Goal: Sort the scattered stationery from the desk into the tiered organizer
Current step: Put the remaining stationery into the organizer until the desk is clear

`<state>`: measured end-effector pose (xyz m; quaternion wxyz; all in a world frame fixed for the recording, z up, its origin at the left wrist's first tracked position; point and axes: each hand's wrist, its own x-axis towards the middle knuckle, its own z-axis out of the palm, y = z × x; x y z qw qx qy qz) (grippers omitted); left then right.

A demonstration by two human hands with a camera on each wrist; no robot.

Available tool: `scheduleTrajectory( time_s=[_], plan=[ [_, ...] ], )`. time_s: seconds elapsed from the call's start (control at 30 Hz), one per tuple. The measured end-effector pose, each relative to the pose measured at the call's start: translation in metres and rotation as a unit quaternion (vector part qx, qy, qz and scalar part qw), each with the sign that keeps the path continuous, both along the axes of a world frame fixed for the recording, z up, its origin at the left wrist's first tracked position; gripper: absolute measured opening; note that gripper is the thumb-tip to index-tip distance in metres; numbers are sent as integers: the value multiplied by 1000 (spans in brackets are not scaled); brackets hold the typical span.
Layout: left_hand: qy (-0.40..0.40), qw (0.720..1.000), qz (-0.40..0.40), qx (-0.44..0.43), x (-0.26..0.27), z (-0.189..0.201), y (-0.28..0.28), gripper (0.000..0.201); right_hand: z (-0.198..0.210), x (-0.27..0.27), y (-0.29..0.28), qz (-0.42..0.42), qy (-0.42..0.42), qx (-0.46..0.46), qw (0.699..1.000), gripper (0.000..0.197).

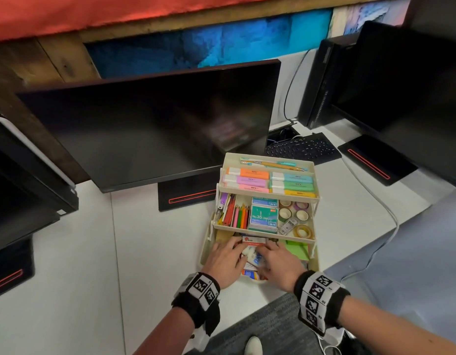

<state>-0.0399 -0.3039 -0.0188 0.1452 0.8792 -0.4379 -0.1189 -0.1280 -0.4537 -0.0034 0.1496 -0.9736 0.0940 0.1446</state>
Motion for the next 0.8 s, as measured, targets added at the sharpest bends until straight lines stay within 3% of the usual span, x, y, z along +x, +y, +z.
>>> scheduleTrajectory(
  time_s=[0.1, 0.2, 0.27, 0.37, 0.43, 0.53, 0.63, 0.67, 0.8],
  plan=[
    [-29, 995, 22, -96, -1, 4, 4, 34, 20, -7, -2, 33, -31, -10, 999, 41],
    [-77, 971, 89, -208, 7, 24, 10, 32, 59, -13, -18, -3, -134, 133, 982, 23],
    [-72, 949, 174, -254, 28, 42, 11, 30, 83, -12, -41, -77, -246, 180, 949, 21],
    [-27, 912, 291, -289, 74, 62, 8, 16, 87, -3, -101, -221, -372, 172, 885, 19],
    [27, 909, 324, -261, 96, 70, 0, 17, 72, 5, -139, -335, -343, 208, 853, 30],
    [177, 906, 342, -174, 116, 69, -13, 48, 46, 13, -165, -449, -200, 339, 802, 47],
    [369, 842, 367, -141, 125, 57, -22, 111, 28, 16, -168, -488, -93, 472, 728, 61],
    [401, 830, 364, -131, 127, 51, -25, 119, 23, 18, -168, -495, -67, 502, 707, 67],
    [463, 822, 310, -119, 114, 73, -39, 87, 17, 30, -168, -485, 1, 554, 677, 82]
  ],
)
